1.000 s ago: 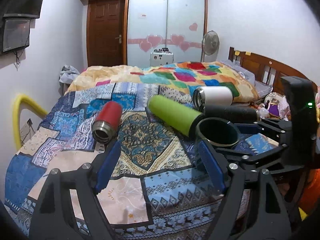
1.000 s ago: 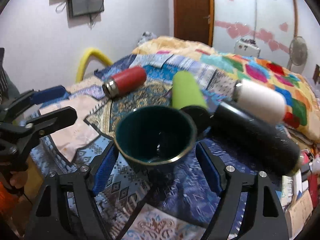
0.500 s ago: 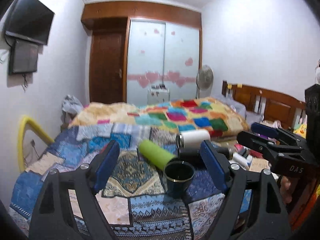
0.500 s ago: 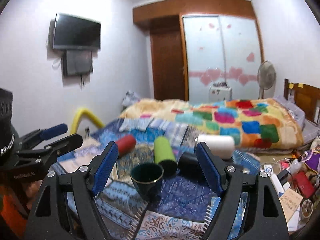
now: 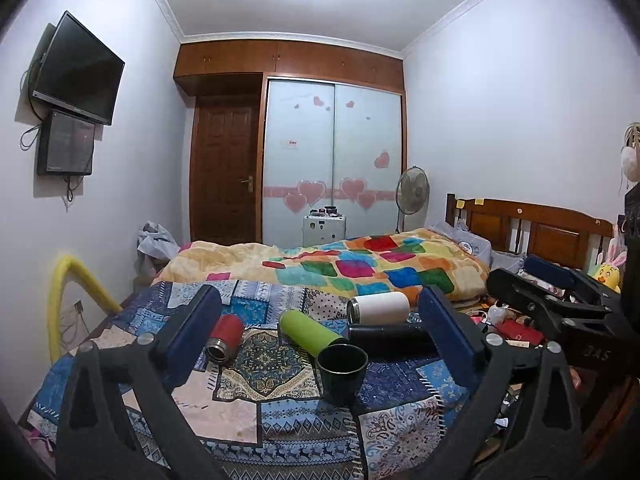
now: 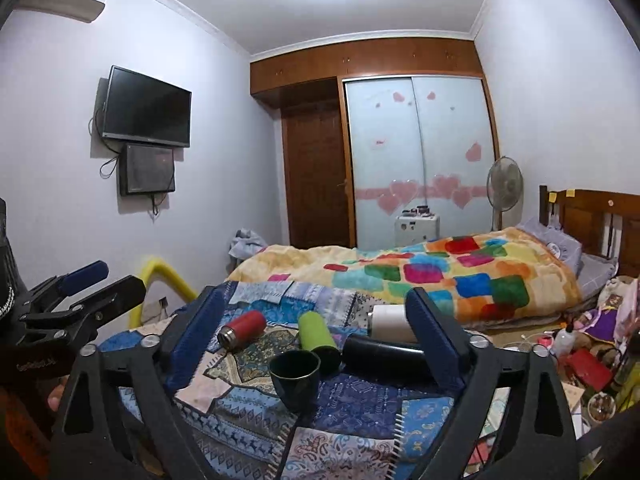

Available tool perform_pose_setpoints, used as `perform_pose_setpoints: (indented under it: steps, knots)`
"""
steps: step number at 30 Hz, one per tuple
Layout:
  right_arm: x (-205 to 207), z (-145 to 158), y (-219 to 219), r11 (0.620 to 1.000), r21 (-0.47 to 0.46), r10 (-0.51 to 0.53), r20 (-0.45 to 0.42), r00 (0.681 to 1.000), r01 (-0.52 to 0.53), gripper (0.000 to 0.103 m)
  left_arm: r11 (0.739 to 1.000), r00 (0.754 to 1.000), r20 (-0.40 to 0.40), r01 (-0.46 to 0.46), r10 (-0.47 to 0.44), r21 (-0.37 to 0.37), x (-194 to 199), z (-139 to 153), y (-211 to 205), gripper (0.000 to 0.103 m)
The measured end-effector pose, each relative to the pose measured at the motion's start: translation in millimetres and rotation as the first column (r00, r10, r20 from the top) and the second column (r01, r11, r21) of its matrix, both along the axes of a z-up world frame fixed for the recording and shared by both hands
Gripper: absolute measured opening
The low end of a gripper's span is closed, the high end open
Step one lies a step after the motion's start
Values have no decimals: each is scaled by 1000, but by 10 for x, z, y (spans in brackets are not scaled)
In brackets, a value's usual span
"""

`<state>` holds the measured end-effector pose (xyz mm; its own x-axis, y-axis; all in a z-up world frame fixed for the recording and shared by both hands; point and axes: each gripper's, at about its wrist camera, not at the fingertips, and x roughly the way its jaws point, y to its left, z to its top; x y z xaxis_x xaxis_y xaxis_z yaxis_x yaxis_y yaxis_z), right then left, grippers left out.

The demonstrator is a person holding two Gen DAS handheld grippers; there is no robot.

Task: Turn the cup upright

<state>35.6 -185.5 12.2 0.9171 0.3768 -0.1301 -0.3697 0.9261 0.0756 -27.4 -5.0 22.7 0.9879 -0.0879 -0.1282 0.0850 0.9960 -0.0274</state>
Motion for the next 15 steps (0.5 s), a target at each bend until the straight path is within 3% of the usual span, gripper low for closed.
perform_pose_setpoints:
  steps: [15]
  knots:
    - [-234, -20, -45, 999, -9, -42, 36, 998, 42, 103, 1000, 1000, 8, -20, 20, 0, -179, -8, -28, 103]
